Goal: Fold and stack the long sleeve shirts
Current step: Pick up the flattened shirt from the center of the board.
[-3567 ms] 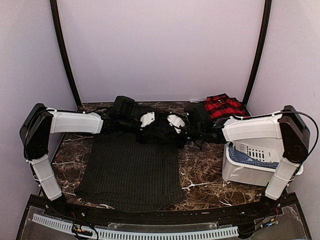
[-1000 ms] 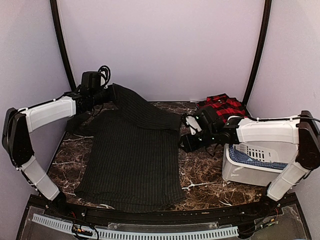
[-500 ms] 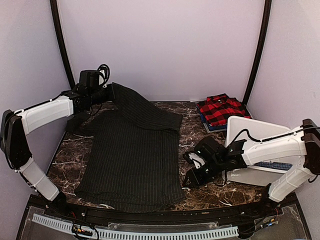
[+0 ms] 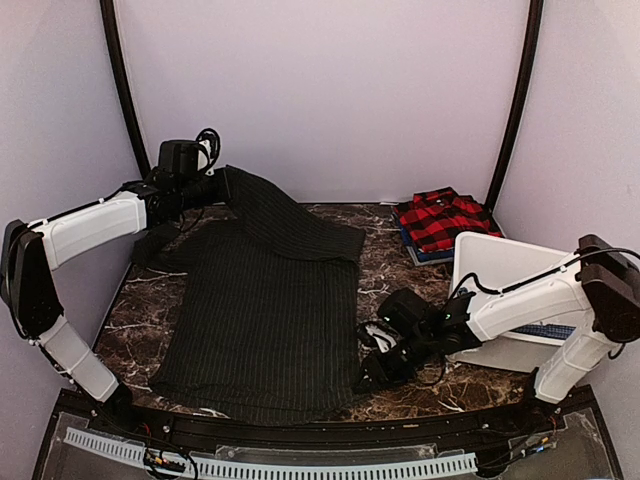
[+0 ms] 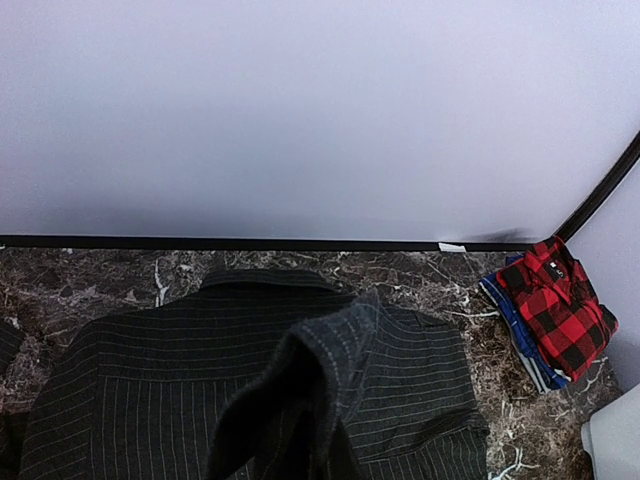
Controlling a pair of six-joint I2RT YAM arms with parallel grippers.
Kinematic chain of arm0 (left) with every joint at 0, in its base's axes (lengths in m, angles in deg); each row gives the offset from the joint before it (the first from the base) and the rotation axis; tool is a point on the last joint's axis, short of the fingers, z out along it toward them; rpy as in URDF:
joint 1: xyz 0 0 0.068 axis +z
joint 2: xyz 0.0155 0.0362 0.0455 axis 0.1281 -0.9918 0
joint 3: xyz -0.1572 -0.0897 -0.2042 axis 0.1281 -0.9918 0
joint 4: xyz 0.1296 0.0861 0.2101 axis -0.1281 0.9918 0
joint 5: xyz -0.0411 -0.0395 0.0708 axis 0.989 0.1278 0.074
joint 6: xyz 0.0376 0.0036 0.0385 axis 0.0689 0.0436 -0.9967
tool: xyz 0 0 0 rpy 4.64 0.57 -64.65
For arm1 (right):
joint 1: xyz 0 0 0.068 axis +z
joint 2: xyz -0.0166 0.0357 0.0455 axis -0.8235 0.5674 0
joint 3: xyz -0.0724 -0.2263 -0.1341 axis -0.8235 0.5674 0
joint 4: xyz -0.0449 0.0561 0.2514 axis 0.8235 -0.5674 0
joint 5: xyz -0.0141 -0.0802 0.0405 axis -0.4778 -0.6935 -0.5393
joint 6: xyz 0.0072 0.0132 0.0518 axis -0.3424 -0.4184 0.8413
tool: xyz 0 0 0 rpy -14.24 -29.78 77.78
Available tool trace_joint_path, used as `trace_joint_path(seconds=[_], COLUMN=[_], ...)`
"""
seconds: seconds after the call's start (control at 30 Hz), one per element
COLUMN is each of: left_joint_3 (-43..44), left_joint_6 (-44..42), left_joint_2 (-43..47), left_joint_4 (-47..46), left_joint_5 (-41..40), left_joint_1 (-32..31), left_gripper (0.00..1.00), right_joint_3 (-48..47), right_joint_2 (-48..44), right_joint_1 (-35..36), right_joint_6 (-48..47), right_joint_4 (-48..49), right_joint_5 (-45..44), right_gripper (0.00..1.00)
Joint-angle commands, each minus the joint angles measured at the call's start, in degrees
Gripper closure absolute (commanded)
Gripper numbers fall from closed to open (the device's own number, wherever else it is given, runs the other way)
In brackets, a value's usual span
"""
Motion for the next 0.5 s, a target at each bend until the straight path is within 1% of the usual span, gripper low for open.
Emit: trace_joint_path(seconds=[0.0,0.1,0.17,0.23,0.4,0.47], left_joint_3=[0.9,0.9,0.9,1.1,1.6,1.9], left_joint_6=[-0.7,-0.6,-0.3,-0.1,0.0,0.1], left_joint_2=[2.1,1.9,1.7,1.4,0.5,0.0], left_joint_4=[-0.6,-0.7,-0.8,-1.0,-1.4,-1.5], left_joint_5=[0.7,0.7,0.7,0.6,0.4,0.3], left_joint_1=[0.2,0.2,0.2,0.2,0.2,0.2], left_gripper=[1.0,1.0,1.0,1.0,1.0,1.0], right_joint_3=[-0.3,-0.2,-0.1,-0.1,-0.3,-1.2], right_joint_2=[0.6,0.3,0.3,0.2,-0.2,-0.4], right_joint_1=[0.8,0.7,0.7,0.8,0.8,0.7], right_joint_6=[0.4,0.8,1.3,1.9,2.2,1.6], right_joint_4=[-0.4,-0.7,-0.4,-0.2,-0.5,-2.6], right_joint_5=[1.6,1.7,1.9,1.7,1.5,-0.3], right_gripper=[0.64,0.69,0.76,0.86,0.99,1.0])
